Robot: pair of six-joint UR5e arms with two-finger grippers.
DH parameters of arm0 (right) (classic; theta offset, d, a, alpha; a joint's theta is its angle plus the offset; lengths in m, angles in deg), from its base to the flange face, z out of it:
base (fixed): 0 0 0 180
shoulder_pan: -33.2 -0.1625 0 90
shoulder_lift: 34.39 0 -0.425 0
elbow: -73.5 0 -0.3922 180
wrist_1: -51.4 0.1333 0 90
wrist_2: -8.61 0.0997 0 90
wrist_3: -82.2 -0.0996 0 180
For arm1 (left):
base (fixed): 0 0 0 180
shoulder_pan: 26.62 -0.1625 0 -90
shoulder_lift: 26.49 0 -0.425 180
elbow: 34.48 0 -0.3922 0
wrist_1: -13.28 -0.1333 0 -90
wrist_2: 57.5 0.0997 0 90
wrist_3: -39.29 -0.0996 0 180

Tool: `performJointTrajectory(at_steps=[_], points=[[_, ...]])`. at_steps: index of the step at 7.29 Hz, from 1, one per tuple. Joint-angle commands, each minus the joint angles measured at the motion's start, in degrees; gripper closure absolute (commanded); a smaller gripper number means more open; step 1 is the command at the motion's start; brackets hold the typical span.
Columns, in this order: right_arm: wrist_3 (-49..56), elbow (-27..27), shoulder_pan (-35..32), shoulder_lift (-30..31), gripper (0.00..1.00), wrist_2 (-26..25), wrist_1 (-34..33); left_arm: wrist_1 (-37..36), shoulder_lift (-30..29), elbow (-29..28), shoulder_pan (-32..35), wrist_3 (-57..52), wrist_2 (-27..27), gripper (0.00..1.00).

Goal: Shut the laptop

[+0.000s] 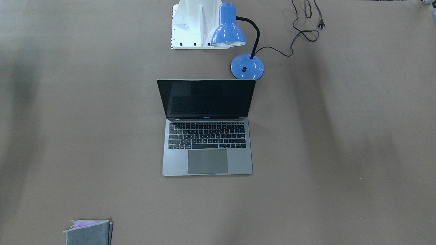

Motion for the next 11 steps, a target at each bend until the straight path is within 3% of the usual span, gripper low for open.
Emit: performJointTrajectory(at_steps=[1, 2, 6, 8, 9, 10, 11], points=[[0.0, -0.1, -1.2, 2.4, 0.0, -0.8, -0.1, 0.5, 0.2, -0.6, 0.0, 2.0, -5.0, 0.03], [-0.2, -0.7, -1.2, 2.1, 0.0, -0.8, -0.1, 0.4, 1.0, -0.4, 0.3, 2.5, -8.0, 0.02], [-1.0, -1.4, -1.1, 1.7, 0.0, 4.5, 0.0, 3.3, 0.6, 1.5, 0.0, 5.8, -8.8, 0.02], [-6.7, -6.0, 2.7, -0.3, 0.0, 7.9, 0.0, 13.5, -1.0, 3.5, -4.0, 22.2, -18.0, 0.04], [-8.3, -7.5, 5.0, -2.0, 0.0, 10.6, 0.0, 20.4, -1.5, 3.6, -7.5, 28.9, -18.7, 0.16], [-11.1, -9.9, 8.0, -4.0, 0.0, 11.2, 0.0, 25.2, -5.2, 3.6, -13.3, 40.0, -18.4, 0.2], [-20.6, -12.3, 12.5, -7.7, 0.01, 11.1, 0.1, 25.2, -9.9, 3.5, -17.4, 45.5, -18.3, 0.21]])
